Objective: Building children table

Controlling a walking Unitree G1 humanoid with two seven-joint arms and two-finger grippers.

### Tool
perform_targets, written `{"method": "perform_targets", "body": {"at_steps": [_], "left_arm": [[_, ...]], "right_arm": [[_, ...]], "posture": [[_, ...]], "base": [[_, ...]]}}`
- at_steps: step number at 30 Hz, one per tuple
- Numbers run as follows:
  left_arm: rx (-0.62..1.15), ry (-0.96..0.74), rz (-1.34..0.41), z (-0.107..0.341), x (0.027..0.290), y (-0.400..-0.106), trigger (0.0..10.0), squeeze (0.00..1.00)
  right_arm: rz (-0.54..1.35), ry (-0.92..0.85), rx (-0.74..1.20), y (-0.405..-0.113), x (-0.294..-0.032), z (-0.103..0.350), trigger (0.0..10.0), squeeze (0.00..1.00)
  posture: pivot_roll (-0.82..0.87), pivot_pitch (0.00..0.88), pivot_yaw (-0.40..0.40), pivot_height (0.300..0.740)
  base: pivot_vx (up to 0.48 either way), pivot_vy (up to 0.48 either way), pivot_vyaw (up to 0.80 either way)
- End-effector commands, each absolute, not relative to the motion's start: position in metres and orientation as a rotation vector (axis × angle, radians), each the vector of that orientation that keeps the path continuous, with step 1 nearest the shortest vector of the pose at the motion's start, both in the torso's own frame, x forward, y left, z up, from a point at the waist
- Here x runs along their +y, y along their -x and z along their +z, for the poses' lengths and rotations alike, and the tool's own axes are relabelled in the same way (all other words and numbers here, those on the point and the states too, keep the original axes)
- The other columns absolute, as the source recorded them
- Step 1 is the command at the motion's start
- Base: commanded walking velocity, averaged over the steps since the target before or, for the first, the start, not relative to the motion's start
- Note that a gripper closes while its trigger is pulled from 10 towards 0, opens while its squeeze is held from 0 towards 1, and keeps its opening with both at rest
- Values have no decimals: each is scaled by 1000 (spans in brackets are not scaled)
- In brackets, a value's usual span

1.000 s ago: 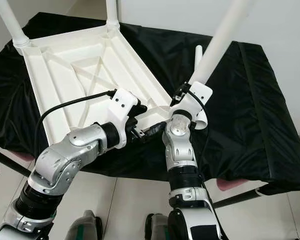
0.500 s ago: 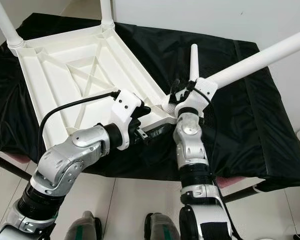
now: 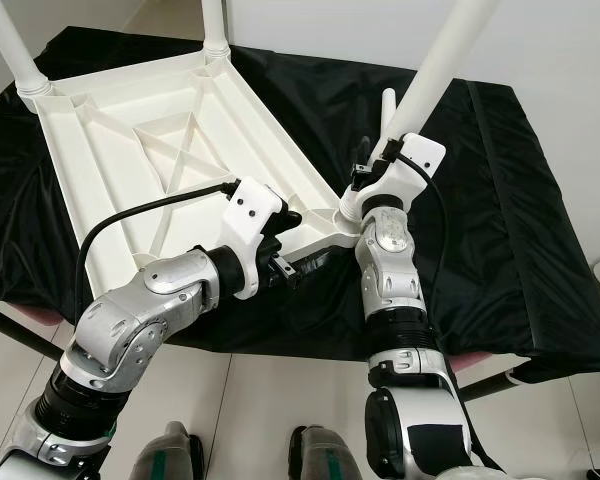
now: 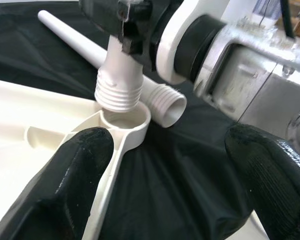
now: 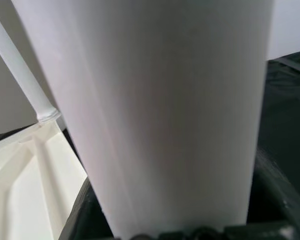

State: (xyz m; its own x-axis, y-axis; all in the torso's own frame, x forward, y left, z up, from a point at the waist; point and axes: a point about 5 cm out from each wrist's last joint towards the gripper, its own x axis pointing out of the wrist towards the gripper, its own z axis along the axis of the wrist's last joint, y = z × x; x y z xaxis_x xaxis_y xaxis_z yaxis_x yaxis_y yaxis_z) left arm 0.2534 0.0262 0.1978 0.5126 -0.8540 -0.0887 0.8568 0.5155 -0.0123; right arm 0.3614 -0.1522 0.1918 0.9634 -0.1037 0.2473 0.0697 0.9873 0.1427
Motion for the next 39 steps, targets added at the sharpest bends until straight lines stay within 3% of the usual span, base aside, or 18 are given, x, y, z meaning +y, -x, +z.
{"method": "perform_targets", "body": {"at_steps": [1, 6, 7, 8, 9, 16, 22, 23, 25, 39], "left_arm": [[106, -89, -1028, 190, 37, -258, 10000, 0], [128, -113, -1017, 184, 45, -261, 10000, 0], [142, -123, -1017, 181, 49, -262, 10000, 565], [152, -129, -1017, 179, 53, -263, 10000, 565], [162, -132, -1020, 177, 57, -265, 10000, 1000], [159, -204, -982, 178, 80, -278, 10000, 1000], [67, -211, -952, 196, 70, -290, 10000, 1000], [36, -197, -966, 201, 61, -290, 10000, 0], [-17, -158, -985, 212, 45, -290, 10000, 0], [-182, -86, -975, 263, 29, -312, 10000, 0]], "right_arm": [[-53, -130, -284, -368, -160, 207, 10000, 0], [-18, -113, -281, -371, -162, 214, 10000, 0], [12, -94, -281, -373, -163, 218, 10000, 0], [33, -79, -281, -374, -164, 220, 10000, 0], [65, -62, -279, -374, -164, 223, 10000, 0], [184, -7, -261, -376, -165, 227, 10000, 0], [328, 28, -228, -373, -159, 226, 10000, 0], [356, 35, -218, -373, -159, 225, 10000, 0], [415, 45, -201, -371, -159, 225, 10000, 0], [664, 137, -158, -346, -164, 216, 10000, 0]], "posture": [[-22, 68, -30, 740], [-22, 65, -30, 740], [-25, 64, -29, 740], [-25, 64, -29, 740], [-27, 63, -29, 740], [-26, 58, -33, 740], [-20, 46, -36, 740], [-20, 39, -38, 740], [-22, 31, -40, 740], [-34, 10, -33, 740]], "base": [[0, 0, 0], [0, 0, 0], [0, 0, 0], [0, 0, 0], [0, 0, 0], [0, 0, 0], [0, 0, 0], [0, 0, 0], [0, 0, 0], [0, 0, 0]]}}
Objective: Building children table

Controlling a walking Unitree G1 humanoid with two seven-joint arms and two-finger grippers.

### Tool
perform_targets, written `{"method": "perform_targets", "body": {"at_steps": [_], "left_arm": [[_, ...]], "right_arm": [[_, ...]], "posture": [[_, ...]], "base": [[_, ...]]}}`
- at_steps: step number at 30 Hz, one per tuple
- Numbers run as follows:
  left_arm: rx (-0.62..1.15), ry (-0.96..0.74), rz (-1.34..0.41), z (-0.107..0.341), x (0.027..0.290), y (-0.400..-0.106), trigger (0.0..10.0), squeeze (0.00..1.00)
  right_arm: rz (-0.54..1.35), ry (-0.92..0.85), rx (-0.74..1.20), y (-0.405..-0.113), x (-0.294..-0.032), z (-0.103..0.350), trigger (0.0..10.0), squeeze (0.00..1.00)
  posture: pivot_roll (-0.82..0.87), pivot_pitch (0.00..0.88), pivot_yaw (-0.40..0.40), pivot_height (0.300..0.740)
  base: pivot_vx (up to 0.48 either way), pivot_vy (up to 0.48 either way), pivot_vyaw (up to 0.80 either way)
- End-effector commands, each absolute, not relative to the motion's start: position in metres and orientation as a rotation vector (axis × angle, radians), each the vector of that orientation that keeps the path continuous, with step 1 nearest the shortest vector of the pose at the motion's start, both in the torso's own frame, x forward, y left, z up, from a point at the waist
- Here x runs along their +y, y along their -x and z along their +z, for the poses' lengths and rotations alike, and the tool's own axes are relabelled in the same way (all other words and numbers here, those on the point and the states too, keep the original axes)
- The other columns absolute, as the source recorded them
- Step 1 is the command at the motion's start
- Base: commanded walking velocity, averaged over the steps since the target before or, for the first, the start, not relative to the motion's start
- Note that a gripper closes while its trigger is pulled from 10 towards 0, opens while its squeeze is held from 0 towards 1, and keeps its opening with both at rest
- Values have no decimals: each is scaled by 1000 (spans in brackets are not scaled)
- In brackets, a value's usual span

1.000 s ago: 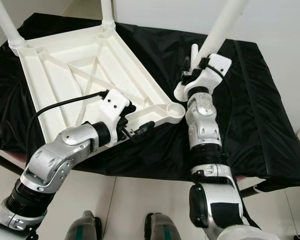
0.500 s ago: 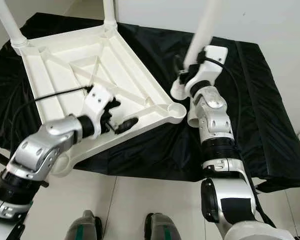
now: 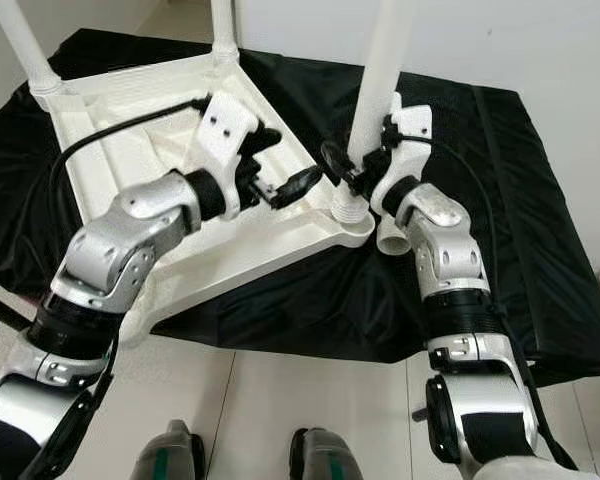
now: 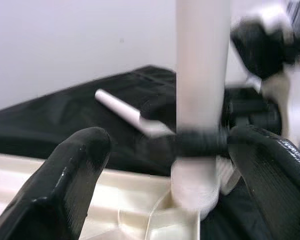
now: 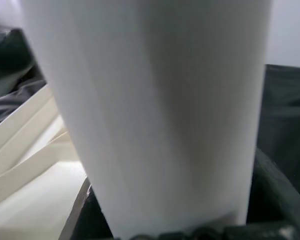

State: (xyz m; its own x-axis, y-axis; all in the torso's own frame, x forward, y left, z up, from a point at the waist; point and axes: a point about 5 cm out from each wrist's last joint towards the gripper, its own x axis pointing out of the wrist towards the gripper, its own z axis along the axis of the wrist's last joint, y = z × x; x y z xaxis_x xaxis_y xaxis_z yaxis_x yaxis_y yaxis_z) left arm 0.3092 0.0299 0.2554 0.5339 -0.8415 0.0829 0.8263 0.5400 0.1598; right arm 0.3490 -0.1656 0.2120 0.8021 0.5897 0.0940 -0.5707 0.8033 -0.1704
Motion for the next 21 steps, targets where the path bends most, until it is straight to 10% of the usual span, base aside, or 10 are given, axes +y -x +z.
{"method": "perform_targets", "body": {"at_steps": [1, 21], "left_arm": [[-182, -86, -975, 263, 29, -312, 10000, 0], [-270, 105, -1283, 313, -17, -296, 10000, 0]], "right_arm": [[664, 137, -158, -346, -164, 216, 10000, 0], [849, 200, -117, -323, -158, 209, 10000, 0]], "posture": [[-34, 10, -33, 740], [-55, 31, -15, 740]], "base": [[0, 0, 0], [0, 0, 0]]}}
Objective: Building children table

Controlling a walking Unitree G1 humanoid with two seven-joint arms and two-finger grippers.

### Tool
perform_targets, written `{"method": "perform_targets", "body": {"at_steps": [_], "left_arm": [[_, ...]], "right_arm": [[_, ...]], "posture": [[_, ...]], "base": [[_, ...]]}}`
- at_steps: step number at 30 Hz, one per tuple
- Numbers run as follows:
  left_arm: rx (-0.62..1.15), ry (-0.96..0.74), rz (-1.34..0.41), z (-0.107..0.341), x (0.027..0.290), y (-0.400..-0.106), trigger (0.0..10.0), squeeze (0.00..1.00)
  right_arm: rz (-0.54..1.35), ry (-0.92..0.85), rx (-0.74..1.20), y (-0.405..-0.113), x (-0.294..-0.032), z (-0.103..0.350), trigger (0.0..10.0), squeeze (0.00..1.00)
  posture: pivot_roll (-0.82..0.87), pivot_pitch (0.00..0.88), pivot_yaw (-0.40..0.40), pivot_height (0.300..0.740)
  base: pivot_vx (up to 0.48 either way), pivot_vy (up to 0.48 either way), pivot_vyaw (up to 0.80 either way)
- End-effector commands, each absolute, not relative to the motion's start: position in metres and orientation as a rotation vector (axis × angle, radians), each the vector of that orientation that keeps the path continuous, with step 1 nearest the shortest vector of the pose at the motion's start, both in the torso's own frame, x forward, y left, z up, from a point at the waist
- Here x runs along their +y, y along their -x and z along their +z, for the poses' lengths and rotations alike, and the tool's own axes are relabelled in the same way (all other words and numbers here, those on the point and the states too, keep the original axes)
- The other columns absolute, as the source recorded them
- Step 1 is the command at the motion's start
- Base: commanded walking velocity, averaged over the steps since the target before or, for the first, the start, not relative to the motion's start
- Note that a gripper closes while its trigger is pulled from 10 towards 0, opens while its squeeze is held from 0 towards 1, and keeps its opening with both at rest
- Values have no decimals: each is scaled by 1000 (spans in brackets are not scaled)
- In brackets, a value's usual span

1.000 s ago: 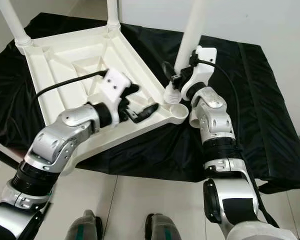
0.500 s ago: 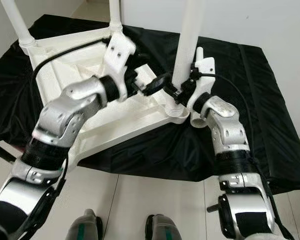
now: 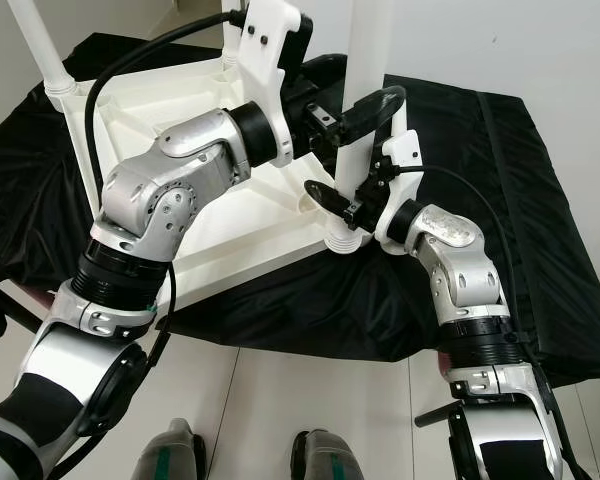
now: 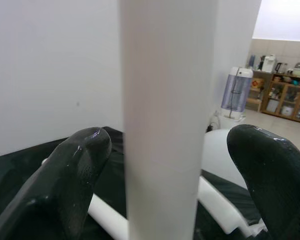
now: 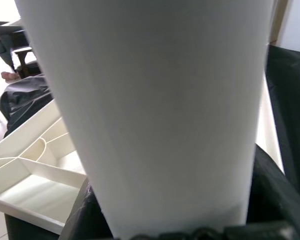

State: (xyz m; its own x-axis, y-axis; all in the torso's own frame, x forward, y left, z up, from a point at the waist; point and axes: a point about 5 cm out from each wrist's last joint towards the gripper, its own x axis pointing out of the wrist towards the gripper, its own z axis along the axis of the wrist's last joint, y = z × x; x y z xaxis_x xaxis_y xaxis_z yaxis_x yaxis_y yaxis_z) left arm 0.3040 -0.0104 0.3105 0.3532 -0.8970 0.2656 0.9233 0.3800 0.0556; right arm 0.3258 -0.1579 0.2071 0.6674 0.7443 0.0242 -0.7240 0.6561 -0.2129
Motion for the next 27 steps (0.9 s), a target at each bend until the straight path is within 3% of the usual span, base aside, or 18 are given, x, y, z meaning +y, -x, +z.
{"method": "perform_targets", "body": {"at_steps": [1, 10, 11, 12, 13, 27], "left_arm": [[-270, 105, -1283, 313, -17, -296, 10000, 0], [-188, 104, -1331, 306, -26, -294, 10000, 0], [-156, 111, -1323, 306, -26, -298, 4157, 0], [-156, 111, -1323, 306, -26, -298, 4157, 0], [-131, 107, -1311, 305, -25, -301, 0, 0], [-90, 74, -1247, 308, -18, -310, 0, 0]], "right_arm": [[849, 200, -117, -323, -158, 209, 10000, 0], [891, 217, -114, -317, -152, 207, 10000, 0], [886, 224, -101, -318, -153, 205, 10000, 0], [886, 224, -101, -318, -153, 205, 10000, 0], [873, 232, -87, -319, -154, 204, 10000, 0], [752, 183, -70, -328, -153, 201, 10000, 0]], "posture": [[-55, 31, -15, 740], [-48, 35, -10, 740], [-47, 35, -9, 740], [-47, 35, -9, 740], [-43, 35, -6, 740], [-38, 36, -5, 740]], "base": [[0, 0, 0], [0, 0, 0], [0, 0, 0], [0, 0, 0], [0, 0, 0], [0, 0, 0]]}}
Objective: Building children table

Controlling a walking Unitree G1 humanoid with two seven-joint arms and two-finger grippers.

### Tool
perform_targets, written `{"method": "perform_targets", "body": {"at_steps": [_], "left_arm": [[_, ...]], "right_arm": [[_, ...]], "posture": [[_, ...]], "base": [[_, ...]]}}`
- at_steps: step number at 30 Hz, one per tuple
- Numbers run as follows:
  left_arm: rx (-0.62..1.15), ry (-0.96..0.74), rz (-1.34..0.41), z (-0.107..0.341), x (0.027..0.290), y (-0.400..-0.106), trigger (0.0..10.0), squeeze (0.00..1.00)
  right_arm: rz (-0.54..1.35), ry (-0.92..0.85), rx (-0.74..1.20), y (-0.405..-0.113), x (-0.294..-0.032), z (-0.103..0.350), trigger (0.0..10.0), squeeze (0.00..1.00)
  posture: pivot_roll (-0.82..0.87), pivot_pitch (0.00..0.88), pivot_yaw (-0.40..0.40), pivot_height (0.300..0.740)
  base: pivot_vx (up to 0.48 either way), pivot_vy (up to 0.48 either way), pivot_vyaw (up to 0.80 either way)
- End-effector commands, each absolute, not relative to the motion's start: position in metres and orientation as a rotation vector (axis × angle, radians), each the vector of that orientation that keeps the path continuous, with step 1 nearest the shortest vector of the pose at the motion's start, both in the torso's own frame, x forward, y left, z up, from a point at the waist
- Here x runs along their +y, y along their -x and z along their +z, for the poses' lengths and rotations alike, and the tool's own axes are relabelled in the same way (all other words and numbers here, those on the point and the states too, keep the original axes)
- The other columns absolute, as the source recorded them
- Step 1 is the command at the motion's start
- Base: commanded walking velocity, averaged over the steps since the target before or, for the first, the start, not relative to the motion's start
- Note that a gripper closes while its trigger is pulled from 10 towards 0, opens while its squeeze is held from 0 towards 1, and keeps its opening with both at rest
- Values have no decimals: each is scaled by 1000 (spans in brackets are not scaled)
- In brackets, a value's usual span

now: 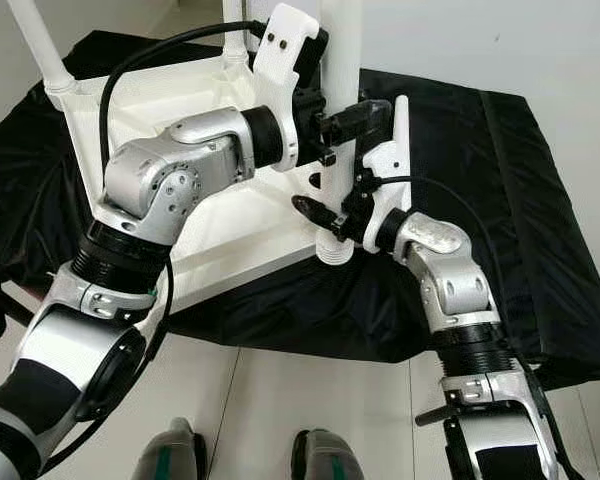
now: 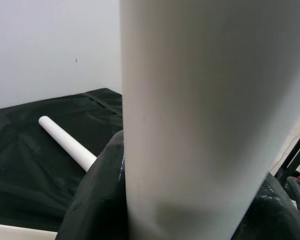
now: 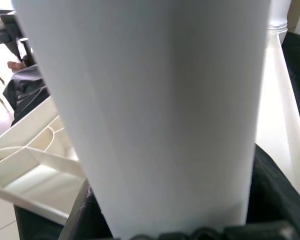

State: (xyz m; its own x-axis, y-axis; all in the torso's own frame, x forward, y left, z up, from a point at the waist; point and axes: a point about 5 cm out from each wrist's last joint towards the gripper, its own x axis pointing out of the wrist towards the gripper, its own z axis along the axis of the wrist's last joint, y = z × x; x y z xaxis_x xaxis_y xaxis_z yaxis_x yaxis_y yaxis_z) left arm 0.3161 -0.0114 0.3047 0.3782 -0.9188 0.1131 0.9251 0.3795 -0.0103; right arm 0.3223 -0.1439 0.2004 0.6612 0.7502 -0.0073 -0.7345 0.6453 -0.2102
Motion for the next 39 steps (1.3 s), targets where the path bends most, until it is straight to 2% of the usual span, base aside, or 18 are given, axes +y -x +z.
{"method": "perform_targets", "body": {"at_steps": [1, 2, 5, 6, 7, 15, 16, 21, 27, 39], "left_arm": [[-97, 71, -1231, 310, -17, -311, 0, 0], [-106, 63, -1215, 313, -17, -312, 0, 0], [-112, 58, -1205, 315, -16, -312, 0, 0], [-118, 49, -1189, 317, -16, -313, 7961, 0], [-127, 37, -1167, 320, -15, -314, 10000, 0], [-155, -20, -1003, 330, -10, -323, 10000, 0], [-168, -36, -963, 333, -9, -325, 10000, 0], [-196, -63, -892, 338, -7, -328, 10000, 0], [-230, -95, -766, 339, -10, -332, 10000, 0], [-244, -97, -724, 341, -15, -331, 10000, 0]], "right_arm": [[728, 174, -73, -330, -154, 201, 10000, 0], [695, 165, -87, -332, -155, 203, 10000, 133], [673, 159, -96, -334, -155, 204, 10000, 133], [643, 143, -107, -335, -156, 206, 10000, 1000], [609, 135, -127, -337, -155, 209, 10000, 1000], [436, 116, -170, -341, -152, 216, 10000, 1000], [413, 125, -180, -339, -145, 215, 10000, 0], [339, 139, -210, -335, -131, 214, 10000, 0], [133, 139, -255, -325, -110, 205, 10000, 0], [9, 145, -256, -322, -104, 199, 10000, 0]], "posture": [[-37, 35, -6, 740], [-38, 34, -8, 740], [-38, 34, -8, 740], [-38, 31, -10, 740], [-38, 28, -13, 740], [-36, 24, -20, 740], [-34, 23, -26, 740], [-36, 23, -28, 740], [-46, 21, -22, 740], [-41, 22, -24, 740]], "base": [[0, 0, 0], [0, 0, 0], [0, 0, 0], [0, 0, 0], [0, 0, 0], [0, 0, 0], [0, 0, 0], [0, 0, 0], [0, 0, 0], [0, 0, 0]]}}
